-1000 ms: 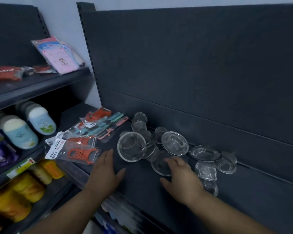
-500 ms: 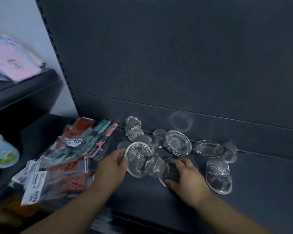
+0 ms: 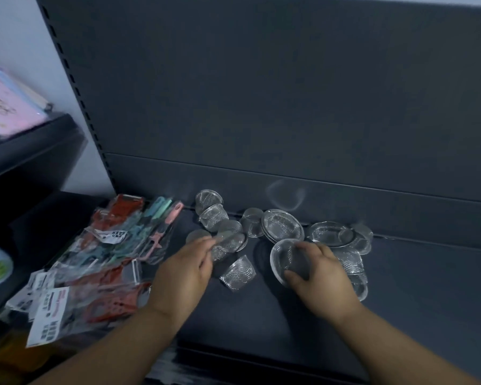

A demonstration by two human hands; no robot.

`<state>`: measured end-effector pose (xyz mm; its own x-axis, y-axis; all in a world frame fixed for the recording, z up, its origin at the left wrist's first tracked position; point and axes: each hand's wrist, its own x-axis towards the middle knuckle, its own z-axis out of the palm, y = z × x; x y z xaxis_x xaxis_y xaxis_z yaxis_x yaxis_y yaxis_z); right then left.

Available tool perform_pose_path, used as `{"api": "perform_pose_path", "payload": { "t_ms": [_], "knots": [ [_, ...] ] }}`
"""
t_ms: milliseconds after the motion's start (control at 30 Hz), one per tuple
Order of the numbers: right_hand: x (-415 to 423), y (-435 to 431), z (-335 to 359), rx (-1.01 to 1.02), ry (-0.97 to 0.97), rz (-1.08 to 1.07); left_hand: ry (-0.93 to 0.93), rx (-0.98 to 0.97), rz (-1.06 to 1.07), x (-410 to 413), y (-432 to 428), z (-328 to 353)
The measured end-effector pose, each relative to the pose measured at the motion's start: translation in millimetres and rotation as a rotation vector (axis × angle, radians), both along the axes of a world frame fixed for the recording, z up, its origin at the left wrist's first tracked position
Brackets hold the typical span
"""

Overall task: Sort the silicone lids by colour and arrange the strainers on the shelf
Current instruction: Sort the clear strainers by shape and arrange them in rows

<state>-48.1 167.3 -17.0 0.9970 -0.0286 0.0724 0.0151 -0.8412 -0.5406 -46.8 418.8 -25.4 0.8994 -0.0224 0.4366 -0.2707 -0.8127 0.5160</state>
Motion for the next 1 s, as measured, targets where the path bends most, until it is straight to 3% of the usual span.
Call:
{"api": "perform_pose_path", "payload": {
  "t_ms": [233,400,600,767,1000],
  "knots": [
    [-8,-6,-6,0.037,-0.010,0.044,0.028,0.148,-0.267,-36,1,-21],
    [-12,-9,-11,0.037,0.026,0.079,0.105,-0.149,-0.232,-14,-6,-13],
    [-13,-15,-15,-0.003,0.036,0.109,0.498,0.098,-0.369,15,-16,-13],
    [-15,-20,-17,-0.038,0.094,0.129,0.535,0.252,-0.370,22,-18,-23],
    [-19,-17,-13,-0.044,0.087,0.090,0.442,0.184,-0.333,26,-26,-18]
  ]
}}
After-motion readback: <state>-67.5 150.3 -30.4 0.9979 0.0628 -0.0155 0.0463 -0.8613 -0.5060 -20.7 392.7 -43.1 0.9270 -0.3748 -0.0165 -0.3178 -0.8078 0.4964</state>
